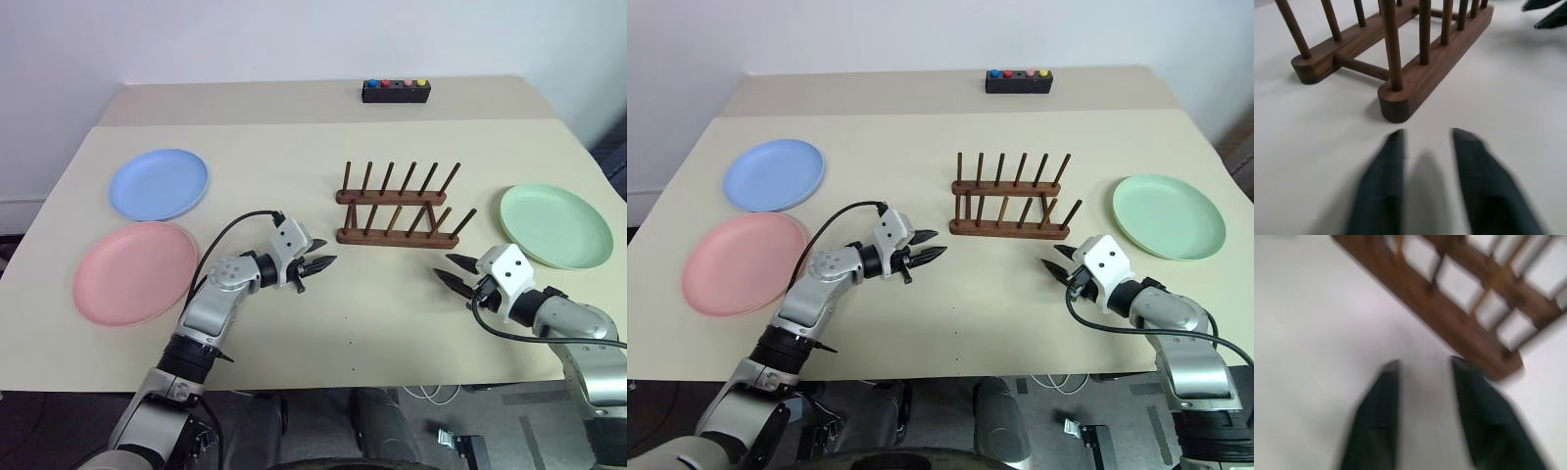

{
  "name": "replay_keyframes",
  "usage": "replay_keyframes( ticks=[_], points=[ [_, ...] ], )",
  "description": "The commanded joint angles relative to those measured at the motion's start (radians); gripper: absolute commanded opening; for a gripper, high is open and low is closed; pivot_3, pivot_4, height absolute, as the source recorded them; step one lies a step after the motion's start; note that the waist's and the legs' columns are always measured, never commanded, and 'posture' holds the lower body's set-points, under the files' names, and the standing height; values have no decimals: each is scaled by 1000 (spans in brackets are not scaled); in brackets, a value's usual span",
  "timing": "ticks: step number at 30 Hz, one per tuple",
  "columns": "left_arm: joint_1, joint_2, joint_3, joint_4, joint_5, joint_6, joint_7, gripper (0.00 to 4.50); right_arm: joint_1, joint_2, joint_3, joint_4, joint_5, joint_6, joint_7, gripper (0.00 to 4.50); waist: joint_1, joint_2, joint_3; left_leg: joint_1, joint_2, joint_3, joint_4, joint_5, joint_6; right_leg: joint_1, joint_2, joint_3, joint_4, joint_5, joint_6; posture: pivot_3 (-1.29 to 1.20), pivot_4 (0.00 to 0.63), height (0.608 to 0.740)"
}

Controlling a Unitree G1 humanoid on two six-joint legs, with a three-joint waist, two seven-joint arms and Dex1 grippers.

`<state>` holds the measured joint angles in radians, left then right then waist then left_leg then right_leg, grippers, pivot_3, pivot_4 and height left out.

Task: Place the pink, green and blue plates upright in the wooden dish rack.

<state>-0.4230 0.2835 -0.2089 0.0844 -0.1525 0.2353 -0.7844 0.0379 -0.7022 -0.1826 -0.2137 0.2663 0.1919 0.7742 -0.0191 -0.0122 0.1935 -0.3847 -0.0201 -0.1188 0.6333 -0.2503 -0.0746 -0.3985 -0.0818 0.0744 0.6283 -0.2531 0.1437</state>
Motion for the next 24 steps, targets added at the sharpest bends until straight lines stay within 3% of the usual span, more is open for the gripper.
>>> replay_keyframes(
  ticks=[1,3,4,10,13,16,24],
  points=[
    [10,43,91,-148,-93,78,-7,3431,-16,-12,20,-111,50,40,33,3345,-1,0,0,0,0,0,0,0,0,0,0,0,0,0,0,0,150,740],
    [17,66,122,-185,-110,110,11,4395,-25,-5,40,-132,50,50,35,4374,2,0,0,0,0,0,0,0,0,0,0,0,0,0,0,0,150,740],
    [17,77,142,-196,-115,126,27,4459,-28,-3,52,-142,45,51,36,4453,2,0,0,0,0,0,0,0,0,0,0,0,0,0,0,0,150,740],
    [33,233,368,-216,-114,250,163,4459,-67,23,161,-243,70,58,79,4453,-8,-1,1,0,0,0,-1,0,0,-1,0,0,0,0,0,0,150,740],
    [56,340,498,-210,-100,335,243,4459,-106,32,204,-224,55,47,93,4453,-16,-1,1,-1,1,0,-1,0,0,-2,0,0,0,0,0,0,150,740],
    [47,382,585,-200,-107,430,326,4459,-123,26,219,-188,46,29,112,4453,-11,-4,2,-2,0,-1,-1,0,0,-2,0,-1,0,0,0,0,150,740],
    [97,450,673,-206,-91,696,447,4459,-178,19,228,-141,52,-2,165,4453,-1,-5,3,-2,0,-1,-1,0,0,-3,0,-1,0,0,0,0,150,740]
  ],
)
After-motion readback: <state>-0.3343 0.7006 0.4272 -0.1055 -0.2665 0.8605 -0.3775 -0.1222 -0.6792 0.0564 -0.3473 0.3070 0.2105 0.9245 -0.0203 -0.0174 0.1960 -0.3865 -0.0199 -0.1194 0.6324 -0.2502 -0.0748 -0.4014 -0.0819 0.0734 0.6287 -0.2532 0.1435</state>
